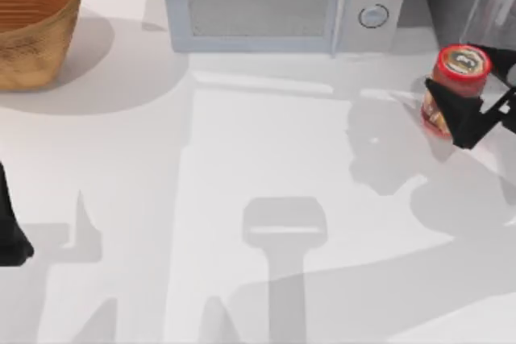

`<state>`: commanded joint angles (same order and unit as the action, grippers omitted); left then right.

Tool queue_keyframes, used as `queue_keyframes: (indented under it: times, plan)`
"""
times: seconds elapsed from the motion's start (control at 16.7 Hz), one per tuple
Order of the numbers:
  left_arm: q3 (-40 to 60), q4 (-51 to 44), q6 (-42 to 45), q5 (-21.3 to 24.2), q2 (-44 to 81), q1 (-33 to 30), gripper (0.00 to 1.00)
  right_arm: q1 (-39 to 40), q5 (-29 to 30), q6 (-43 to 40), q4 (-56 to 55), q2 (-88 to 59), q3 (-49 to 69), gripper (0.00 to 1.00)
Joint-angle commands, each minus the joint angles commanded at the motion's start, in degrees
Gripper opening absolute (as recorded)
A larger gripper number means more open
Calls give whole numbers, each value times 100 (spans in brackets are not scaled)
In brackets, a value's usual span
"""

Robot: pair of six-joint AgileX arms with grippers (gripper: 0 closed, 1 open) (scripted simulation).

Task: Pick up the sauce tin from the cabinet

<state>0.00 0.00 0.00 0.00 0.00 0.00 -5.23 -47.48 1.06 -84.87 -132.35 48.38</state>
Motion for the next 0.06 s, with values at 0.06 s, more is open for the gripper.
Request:
queue_keyframes:
  times: [0.06]
  plan:
    - [0,0,0,0,0,0,100,0,0,0,0,0,0,100]
